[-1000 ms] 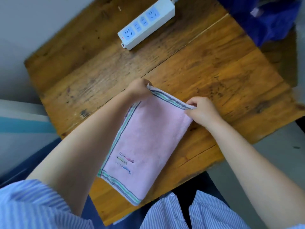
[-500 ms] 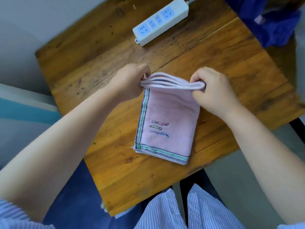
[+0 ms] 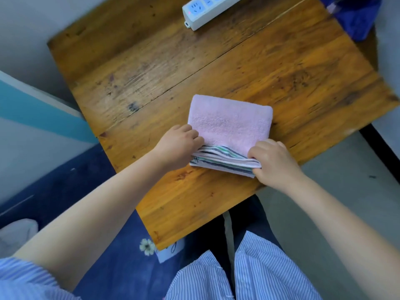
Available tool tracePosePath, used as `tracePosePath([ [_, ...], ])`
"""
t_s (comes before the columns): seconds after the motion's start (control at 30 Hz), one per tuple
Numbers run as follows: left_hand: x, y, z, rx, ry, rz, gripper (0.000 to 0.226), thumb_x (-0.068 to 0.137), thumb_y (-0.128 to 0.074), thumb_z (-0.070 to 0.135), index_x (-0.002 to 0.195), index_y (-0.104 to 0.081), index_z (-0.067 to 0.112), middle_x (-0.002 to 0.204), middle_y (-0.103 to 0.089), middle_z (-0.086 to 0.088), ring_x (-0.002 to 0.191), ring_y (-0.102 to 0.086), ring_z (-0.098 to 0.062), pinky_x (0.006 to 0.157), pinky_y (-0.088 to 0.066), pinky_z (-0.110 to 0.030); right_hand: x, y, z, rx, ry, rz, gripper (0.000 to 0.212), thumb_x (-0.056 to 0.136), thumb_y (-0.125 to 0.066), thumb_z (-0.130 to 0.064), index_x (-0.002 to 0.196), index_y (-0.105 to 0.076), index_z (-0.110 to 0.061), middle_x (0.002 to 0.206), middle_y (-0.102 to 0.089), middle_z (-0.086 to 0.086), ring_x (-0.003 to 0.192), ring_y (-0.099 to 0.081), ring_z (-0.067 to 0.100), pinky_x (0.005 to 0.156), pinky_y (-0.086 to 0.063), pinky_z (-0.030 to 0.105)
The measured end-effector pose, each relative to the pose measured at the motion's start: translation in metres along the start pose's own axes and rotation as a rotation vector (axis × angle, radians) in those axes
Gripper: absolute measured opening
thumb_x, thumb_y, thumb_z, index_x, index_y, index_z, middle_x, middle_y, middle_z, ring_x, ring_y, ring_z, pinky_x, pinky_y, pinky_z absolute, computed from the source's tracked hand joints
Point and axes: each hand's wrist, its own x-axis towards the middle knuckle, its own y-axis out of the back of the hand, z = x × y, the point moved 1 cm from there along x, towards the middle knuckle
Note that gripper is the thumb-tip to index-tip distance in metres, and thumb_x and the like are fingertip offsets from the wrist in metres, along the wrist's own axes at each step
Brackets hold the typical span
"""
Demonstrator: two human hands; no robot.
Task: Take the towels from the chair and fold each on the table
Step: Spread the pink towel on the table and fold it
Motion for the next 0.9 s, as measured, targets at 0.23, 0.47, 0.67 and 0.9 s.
tracePosePath([
  [0.23, -0.022, -0.029, 0.009, 0.011, 0.035, 0.027, 0.040, 0.031, -0.090, 0.020, 0.055, -0.059, 0.013, 0.052, -0.055, -0.001, 0.046, -0.055, -0.020, 0.042, -0.039, -0.018, -0.026, -0.041, -0.016, -0.092, -0.135, 0.118, 0.020, 0.058, -0.034, -0.012, 0.054, -0.054, -0.013, 0.054, -0.052, 0.002, 0.056, -0.050, 0.022, 0.048, -0.030, 0.023],
  [0.47, -0.038, -0.038, 0.011, -0.109, 0.096, 0.245, 0.020, 0.063, -0.063, 0.028, 0.062, -0.060, 0.008, 0.058, -0.057, -0.005, 0.050, -0.056, -0.024, 0.046, -0.041, -0.023, -0.038, -0.048, -0.016, -0.036, -0.181, 0.292, 0.032, 0.060, -0.033, -0.011, 0.065, -0.064, -0.008, 0.060, -0.054, 0.008, 0.058, -0.054, 0.028, 0.054, -0.041, 0.028],
  [0.67, 0.032, -0.014, 0.020, -0.281, 0.448, 0.544, 0.031, 0.081, -0.044, 0.012, 0.099, -0.064, -0.002, 0.099, -0.068, -0.021, 0.091, -0.062, -0.035, 0.081, -0.040, -0.033, 0.030, -0.016, -0.010, -0.029, -0.236, 0.491, 0.040, 0.074, -0.038, -0.008, 0.102, -0.065, 0.001, 0.106, -0.063, 0.026, 0.106, -0.055, 0.035, 0.086, -0.047, 0.046],
  [0.9, 0.070, -0.043, 0.027, -0.364, 0.714, 0.058, 0.064, 0.090, -0.009, 0.042, 0.150, -0.009, 0.019, 0.159, -0.003, 0.000, 0.147, 0.002, -0.019, 0.116, 0.007, -0.049, 0.064, -0.037, 0.006, -0.092, -0.354, 0.069, 0.073, 0.082, -0.001, -0.045, 0.144, -0.028, -0.016, 0.155, -0.020, 0.008, 0.144, -0.013, 0.030, 0.114, -0.003, 0.055],
])
